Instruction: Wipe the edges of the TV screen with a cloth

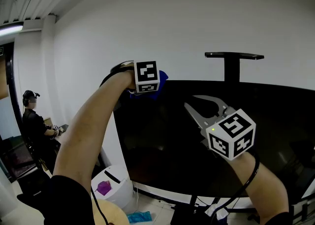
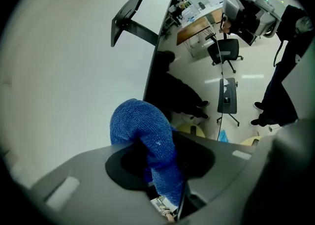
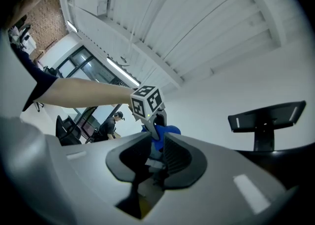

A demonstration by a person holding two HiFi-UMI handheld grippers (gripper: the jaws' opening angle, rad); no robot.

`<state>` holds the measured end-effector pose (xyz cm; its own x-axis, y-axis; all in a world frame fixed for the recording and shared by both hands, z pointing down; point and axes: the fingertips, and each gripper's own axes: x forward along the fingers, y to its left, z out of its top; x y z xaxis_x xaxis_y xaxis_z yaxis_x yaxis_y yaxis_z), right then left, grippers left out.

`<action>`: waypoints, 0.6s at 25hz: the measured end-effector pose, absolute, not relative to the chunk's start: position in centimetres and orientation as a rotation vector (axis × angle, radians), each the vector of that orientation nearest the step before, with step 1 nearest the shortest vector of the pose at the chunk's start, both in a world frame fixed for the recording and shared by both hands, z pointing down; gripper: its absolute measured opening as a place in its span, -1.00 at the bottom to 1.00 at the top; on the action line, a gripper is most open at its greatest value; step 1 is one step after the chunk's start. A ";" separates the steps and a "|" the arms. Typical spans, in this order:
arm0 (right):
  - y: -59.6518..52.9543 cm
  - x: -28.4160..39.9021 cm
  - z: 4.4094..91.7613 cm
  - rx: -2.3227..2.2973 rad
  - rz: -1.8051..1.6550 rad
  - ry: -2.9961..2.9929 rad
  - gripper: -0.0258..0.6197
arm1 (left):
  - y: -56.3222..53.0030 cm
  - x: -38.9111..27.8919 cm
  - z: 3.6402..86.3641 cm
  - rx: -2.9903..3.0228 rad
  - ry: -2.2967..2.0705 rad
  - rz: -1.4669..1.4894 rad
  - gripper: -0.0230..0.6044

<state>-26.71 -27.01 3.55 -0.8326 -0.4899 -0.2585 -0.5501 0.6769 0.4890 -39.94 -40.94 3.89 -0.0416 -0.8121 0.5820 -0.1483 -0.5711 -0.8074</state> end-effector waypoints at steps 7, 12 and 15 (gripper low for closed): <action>-26.2 -26.8 3.0 -0.899 0.908 2.757 -0.66 | -41.5 -40.3 0.7 -1.538 1.054 -1.634 -0.54; -26.4 -27.3 3.2 -0.940 0.903 2.746 -0.67 | -42.1 -39.2 1.4 -1.552 0.949 -1.682 -0.53; -26.2 -26.9 3.2 -0.972 0.888 2.722 -0.67 | -41.7 -37.7 1.9 -1.593 0.890 -1.650 -0.53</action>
